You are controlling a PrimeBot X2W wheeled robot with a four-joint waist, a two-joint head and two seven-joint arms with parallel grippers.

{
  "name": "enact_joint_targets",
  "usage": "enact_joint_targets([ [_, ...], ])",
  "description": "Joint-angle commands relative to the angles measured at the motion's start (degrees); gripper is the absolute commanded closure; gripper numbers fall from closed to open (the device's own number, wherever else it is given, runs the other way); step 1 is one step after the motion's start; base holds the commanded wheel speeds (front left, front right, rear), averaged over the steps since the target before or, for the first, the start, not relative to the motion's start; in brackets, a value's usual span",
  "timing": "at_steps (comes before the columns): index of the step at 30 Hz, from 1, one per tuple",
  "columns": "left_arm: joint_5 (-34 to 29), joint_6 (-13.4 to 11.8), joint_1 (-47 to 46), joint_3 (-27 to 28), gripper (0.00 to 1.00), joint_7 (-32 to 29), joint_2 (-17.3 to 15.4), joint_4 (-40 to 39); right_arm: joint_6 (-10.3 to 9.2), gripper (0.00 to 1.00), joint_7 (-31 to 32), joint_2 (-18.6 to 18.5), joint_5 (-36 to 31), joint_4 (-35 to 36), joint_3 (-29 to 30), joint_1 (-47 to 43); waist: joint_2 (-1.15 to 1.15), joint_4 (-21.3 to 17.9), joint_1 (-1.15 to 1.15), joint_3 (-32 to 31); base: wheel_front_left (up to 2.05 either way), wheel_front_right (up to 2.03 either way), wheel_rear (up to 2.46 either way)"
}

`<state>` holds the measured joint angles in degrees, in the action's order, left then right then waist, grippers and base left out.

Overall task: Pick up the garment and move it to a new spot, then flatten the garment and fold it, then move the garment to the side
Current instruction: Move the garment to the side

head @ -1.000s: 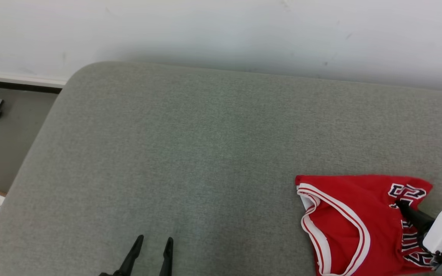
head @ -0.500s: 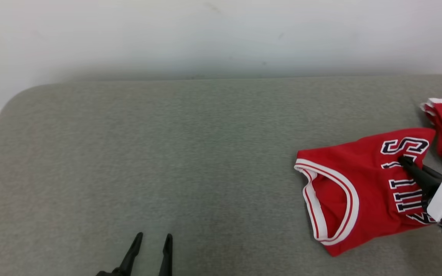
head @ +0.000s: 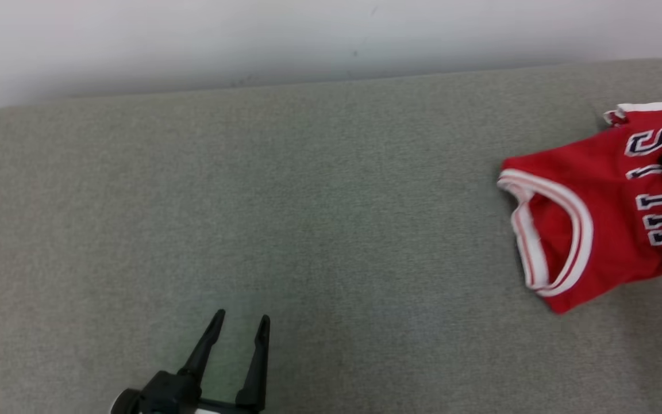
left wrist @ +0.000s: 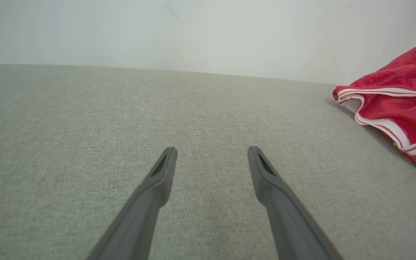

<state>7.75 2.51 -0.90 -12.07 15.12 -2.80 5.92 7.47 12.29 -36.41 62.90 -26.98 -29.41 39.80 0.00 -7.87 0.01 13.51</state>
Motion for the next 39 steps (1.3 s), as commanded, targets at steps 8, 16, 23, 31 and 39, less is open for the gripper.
enact_joint_targets([
  [8, -2.4, 1.5, -2.2, 1.1, 0.0, 0.0, -0.2, -0.2, 0.02, 1.0, -2.4, -3.8, -2.2, -6.7, 4.5, 9.0, 0.0, 4.9, -0.01, 6.0, 0.0, 0.0, 0.0],
  [16, -3.3, 2.0, -2.9, 1.5, 0.0, 0.0, -0.2, -0.4, 0.02, 1.0, -3.9, -6.1, -2.7, -11.0, 8.0, 11.1, 0.0, 4.8, -0.01, 8.1, 0.0, 0.0, 0.0],
  [23, -4.1, 2.7, -3.7, 1.9, 0.0, 0.0, -0.2, -0.3, 0.01, 0.55, -6.5, -7.6, -6.0, -18.6, 11.0, 11.7, 0.0, 4.0, -0.01, 9.5, 0.0, 0.0, 0.0],
  [31, -4.5, 2.6, -3.4, 2.5, 0.0, 0.0, -0.2, -0.4, 0.01, 0.0, -17.9, -4.1, -15.3, -29.9, 13.6, 14.9, 0.0, 3.0, -0.01, 10.1, 0.0, 0.0, 0.0],
  [39, -2.9, 1.4, -1.6, 3.4, 0.0, 0.0, -0.2, -0.5, 0.01, 0.0, -26.6, -2.2, -21.0, -27.5, 13.6, 9.7, 0.0, 1.2, -0.01, 5.9, 0.0, 0.0, 0.0],
])
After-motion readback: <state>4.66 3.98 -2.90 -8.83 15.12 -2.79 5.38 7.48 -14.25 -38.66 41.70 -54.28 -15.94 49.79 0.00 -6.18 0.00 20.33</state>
